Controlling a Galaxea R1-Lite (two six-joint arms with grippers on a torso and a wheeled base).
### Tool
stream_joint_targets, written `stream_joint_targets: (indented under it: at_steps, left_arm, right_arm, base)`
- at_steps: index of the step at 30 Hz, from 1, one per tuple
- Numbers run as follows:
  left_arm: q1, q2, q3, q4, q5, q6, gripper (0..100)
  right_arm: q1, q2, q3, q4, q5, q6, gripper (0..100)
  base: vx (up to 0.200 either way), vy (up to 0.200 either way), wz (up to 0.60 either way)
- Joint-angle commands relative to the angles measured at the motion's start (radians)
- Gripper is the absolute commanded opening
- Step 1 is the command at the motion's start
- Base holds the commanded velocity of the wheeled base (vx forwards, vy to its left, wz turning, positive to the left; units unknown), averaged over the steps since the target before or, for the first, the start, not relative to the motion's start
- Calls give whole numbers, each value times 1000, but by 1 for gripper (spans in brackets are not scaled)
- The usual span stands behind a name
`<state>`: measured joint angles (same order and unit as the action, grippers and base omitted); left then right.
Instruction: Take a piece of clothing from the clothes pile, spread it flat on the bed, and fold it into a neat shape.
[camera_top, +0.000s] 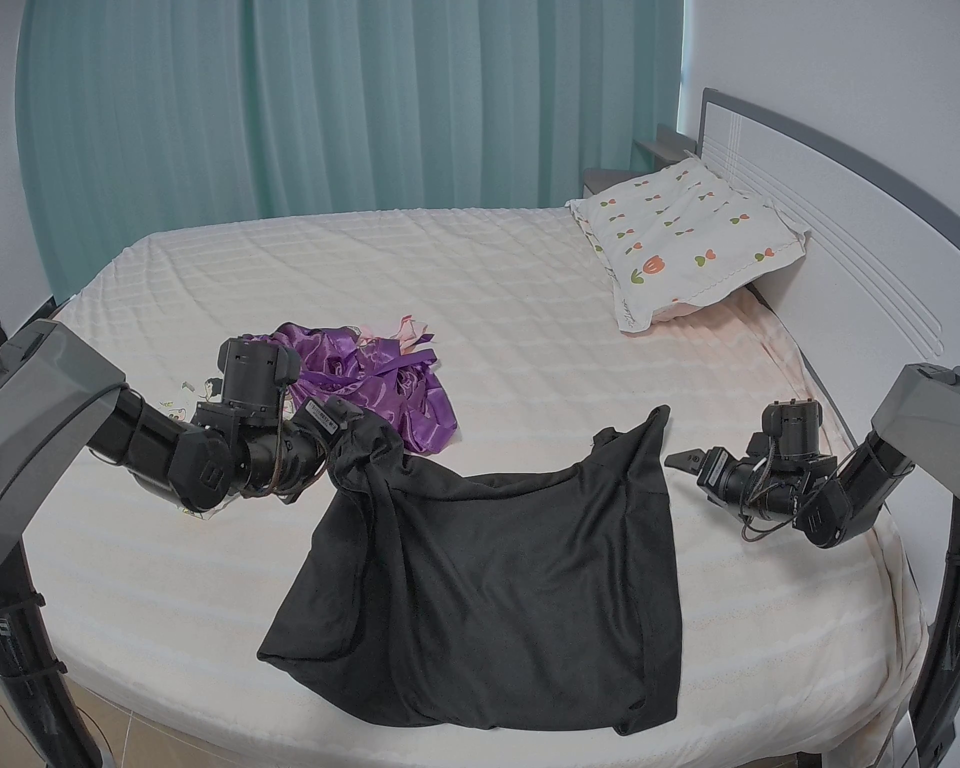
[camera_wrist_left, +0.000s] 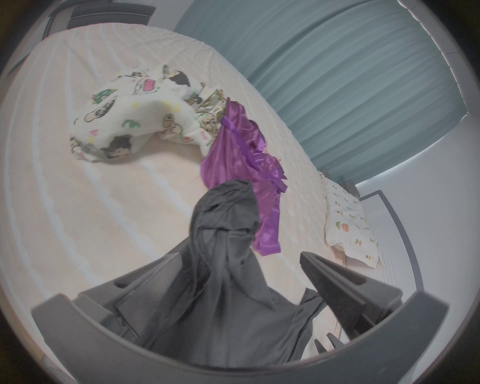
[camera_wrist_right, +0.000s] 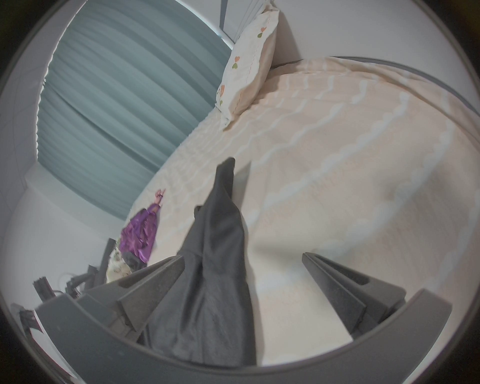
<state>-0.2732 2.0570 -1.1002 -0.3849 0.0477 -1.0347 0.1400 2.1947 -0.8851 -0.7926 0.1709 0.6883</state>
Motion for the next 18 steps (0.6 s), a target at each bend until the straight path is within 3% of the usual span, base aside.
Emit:
stream_joint_targets:
  at_steps: [1, 8, 9, 12, 18]
  left_arm:
    - [-9, -69, 140, -63, -2, -16, 100]
    - [-37, -89, 270, -207, -2, -102, 100]
    - [-37, -89, 270, -207, -2, -102, 100]
    - [-52, -118, 304, -218, -2, -146, 100]
    - [-52, -130, 319, -223, -3, -171, 100]
  right_arm:
    - [64, -61, 98, 13, -51, -70, 100]
    - [193, -10, 58, 84, -206, -105, 100]
    - [193, -10, 58, 84, -206, -105, 100]
    - [216, 62, 11, 92, -298, -150, 100]
    - [214, 123, -17, 92, -367, -228, 100]
  base:
    - [0, 0, 0]
    - [0, 0, 0]
    - [0, 0, 0]
    - [0, 0, 0]
    - [0, 0, 0]
